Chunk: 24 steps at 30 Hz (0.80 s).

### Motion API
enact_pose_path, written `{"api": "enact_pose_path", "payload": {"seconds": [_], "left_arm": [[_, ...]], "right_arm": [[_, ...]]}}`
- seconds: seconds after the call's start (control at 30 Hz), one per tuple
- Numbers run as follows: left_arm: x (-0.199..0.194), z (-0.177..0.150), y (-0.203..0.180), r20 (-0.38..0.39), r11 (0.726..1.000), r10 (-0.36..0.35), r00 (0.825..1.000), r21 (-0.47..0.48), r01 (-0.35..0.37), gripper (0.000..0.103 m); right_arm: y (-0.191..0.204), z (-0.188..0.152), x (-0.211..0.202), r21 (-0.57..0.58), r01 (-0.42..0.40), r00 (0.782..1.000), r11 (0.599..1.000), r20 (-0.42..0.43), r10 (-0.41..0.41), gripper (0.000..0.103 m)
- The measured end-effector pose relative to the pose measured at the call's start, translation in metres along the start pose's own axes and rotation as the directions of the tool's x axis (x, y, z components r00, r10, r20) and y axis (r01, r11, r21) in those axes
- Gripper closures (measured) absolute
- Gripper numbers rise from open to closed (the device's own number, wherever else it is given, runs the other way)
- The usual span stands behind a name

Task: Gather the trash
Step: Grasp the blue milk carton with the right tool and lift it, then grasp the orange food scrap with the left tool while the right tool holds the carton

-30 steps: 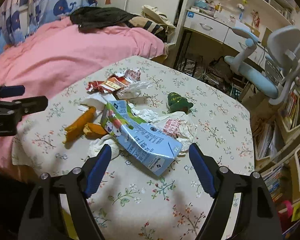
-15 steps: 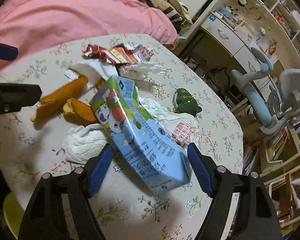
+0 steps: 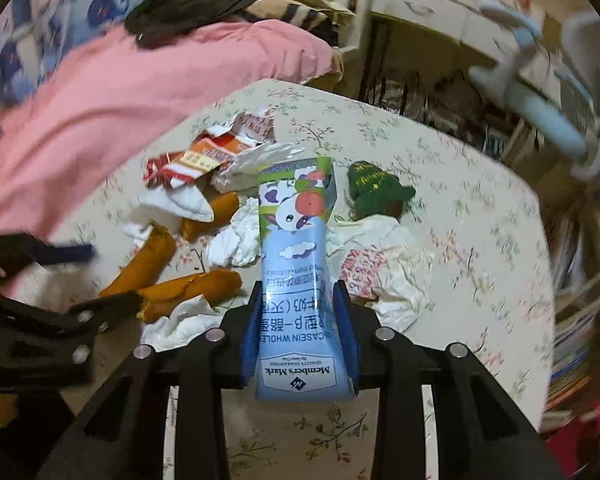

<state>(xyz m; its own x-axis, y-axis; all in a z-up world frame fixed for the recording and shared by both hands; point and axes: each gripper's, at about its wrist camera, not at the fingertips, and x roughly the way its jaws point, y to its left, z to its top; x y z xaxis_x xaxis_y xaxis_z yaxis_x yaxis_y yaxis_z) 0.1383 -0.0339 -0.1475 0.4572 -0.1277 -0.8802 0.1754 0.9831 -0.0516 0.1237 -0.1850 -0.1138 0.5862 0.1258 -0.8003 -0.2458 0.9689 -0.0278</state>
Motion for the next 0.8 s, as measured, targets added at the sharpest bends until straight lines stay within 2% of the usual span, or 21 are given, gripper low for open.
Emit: {"api": "enact_pose_path", "payload": {"seconds": [0.07,0.13,0.27,0.33,0.4,0.47,0.53,0.63,0.7,0.8], "left_arm": [[-0.001,0.001,0.001,-0.001,1.0,-0.012,1.0,0.005,0.012,0.073],[-0.005,0.0,0.005,0.002,0.999,-0.037,0.999,-0.019,0.037,0.076],[-0.017,-0.002,0.015,0.027,0.996,-0.064,0.998,-0.054,0.065,0.081],[-0.022,-0.004,0.02,0.035,0.995,-0.067,0.997,-0.069,0.07,0.082],[-0.024,-0.007,0.026,0.026,0.994,-0.067,0.997,-0.083,0.069,0.082],[-0.019,-0.009,0.027,-0.014,0.994,-0.078,0.997,-0.079,0.076,0.082],[-0.016,-0.011,0.026,-0.027,0.996,-0.06,0.998,-0.075,0.058,0.081],[-0.012,-0.011,0.019,-0.03,0.998,-0.04,0.999,-0.045,0.038,0.072],[-0.01,-0.012,0.016,-0.031,0.999,-0.025,0.999,-0.03,0.024,0.063],[-0.008,-0.01,0.012,-0.022,1.0,0.002,1.0,-0.008,-0.002,0.062]], "right_arm": [[-0.008,-0.002,-0.004,0.075,-0.065,0.998,0.995,0.003,0.065,0.069],[-0.016,-0.004,-0.01,0.136,-0.126,0.992,0.983,0.019,0.125,0.069],[-0.03,-0.01,-0.023,0.256,-0.255,0.967,0.932,0.059,0.248,0.07],[-0.032,-0.016,-0.025,0.28,-0.284,0.958,0.917,0.046,0.282,0.07],[-0.03,-0.022,-0.024,0.264,-0.279,0.958,0.923,0.006,0.287,0.07],[-0.025,-0.026,-0.021,0.225,-0.238,0.966,0.945,-0.042,0.254,0.07],[-0.019,-0.028,-0.018,0.205,-0.215,0.97,0.955,-0.067,0.233,0.07],[-0.02,-0.027,-0.016,0.205,-0.198,0.974,0.959,-0.069,0.216,0.069],[-0.018,-0.027,-0.014,0.193,-0.175,0.978,0.966,-0.078,0.193,0.064],[-0.018,-0.028,-0.01,0.175,-0.149,0.982,0.973,-0.089,0.167,0.06]]}}
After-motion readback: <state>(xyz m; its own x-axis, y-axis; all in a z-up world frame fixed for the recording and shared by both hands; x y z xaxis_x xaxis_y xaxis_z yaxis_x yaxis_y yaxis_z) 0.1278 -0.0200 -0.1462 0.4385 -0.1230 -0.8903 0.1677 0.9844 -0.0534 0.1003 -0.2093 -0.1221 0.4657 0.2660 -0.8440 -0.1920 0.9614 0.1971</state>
